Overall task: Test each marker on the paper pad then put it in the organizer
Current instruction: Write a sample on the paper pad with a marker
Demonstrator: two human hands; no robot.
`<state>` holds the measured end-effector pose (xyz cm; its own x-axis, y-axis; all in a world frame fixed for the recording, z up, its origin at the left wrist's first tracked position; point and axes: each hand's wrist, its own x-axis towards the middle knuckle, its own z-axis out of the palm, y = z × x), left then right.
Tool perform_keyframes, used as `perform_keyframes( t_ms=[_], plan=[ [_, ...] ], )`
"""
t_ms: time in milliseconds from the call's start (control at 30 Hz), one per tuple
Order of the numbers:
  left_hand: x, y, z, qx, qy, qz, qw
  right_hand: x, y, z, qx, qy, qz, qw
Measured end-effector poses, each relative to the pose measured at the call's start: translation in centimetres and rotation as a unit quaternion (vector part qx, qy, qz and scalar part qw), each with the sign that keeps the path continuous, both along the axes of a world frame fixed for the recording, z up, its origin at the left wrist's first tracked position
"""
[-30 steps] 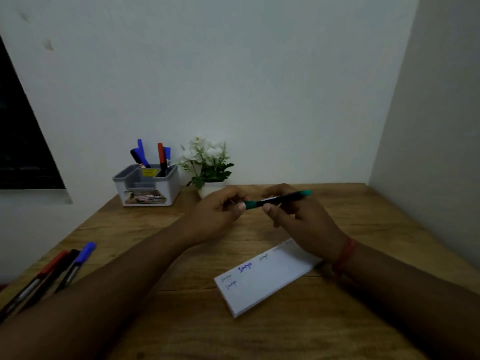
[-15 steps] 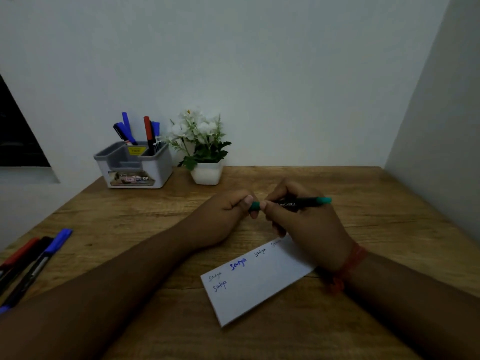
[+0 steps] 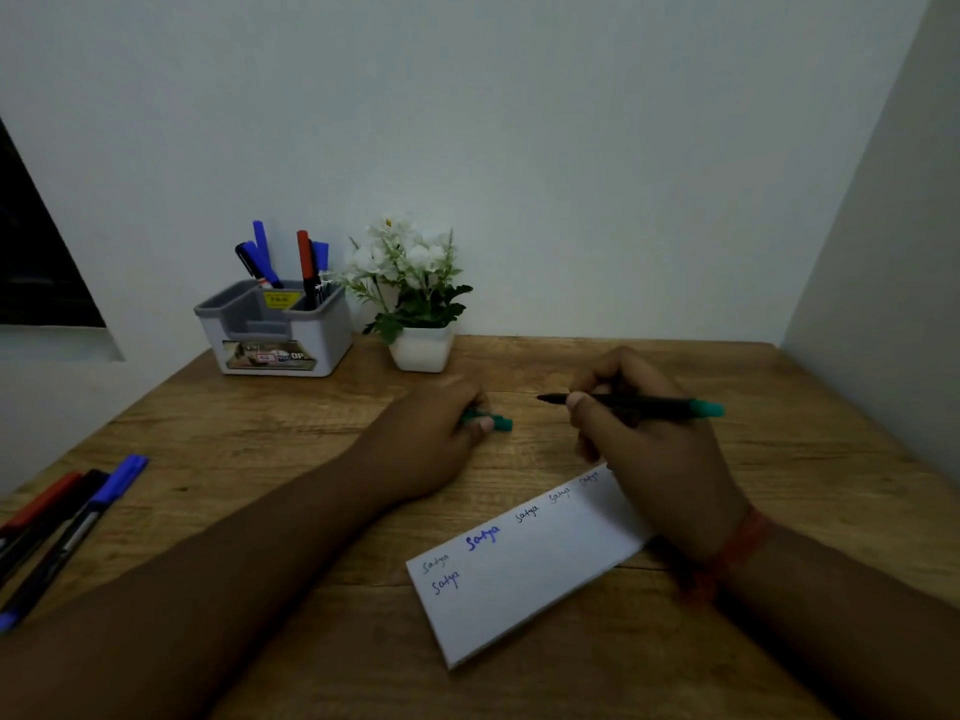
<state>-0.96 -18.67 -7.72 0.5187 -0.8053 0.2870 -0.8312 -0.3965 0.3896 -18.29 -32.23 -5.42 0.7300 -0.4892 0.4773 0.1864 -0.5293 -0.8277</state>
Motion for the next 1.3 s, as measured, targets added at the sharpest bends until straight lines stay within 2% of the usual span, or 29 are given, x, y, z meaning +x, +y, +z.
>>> perform_keyframes(
  t_ms=[67, 333, 467, 600, 767, 867, 1033, 1133, 1300],
  plan=[
    [-0.2, 0.0, -0.2, 0.004, -0.029, 0.000, 1.000, 0.2, -0.3, 0.0, 0.005, 0.007, -0.008, 1.000],
    [-0.9, 0.7, 0.4, -0.006, -0.008, 0.036, 0.999, 0.1, -0.2, 0.1, -0.014, 0.020, -0.012, 1.000],
    [-1.6, 1.2, 1.1, 0.008, -0.028, 0.071, 0.997, -0.2, 0.0, 0.5, -0.010, 0.010, -0.011, 1.000],
    [-2.4, 1.1, 1.6, 0.050, -0.048, 0.092, 0.993, -0.3, 0.4, 1.2, 0.074, -0.008, 0.007, 0.997],
    [-3.2, 1.0, 1.3, 0.072, -0.023, 0.083, 0.994, -1.1, 2.3, 2.6, 0.136, -0.007, 0.068, 0.988],
    [-3.7, 0.9, 1.0, 0.092, -0.008, 0.066, 0.994, -3.3, 4.4, 2.5, 0.095, 0.084, 0.093, 0.988],
    [-4.6, 0.5, 0.3, 0.099, -0.057, 0.040, 0.993, -4.4, 6.6, 1.7, -0.040, 0.209, 0.118, 0.970],
    [-4.6, 0.5, -0.4, 0.120, -0.113, 0.035, 0.986, -4.0, 6.8, 0.9, -0.096, 0.219, 0.123, 0.963],
    [-3.7, 0.1, -1.6, 0.125, -0.165, 0.028, 0.978, -3.7, 6.5, 0.3, -0.079, 0.202, 0.117, 0.969]
  ],
)
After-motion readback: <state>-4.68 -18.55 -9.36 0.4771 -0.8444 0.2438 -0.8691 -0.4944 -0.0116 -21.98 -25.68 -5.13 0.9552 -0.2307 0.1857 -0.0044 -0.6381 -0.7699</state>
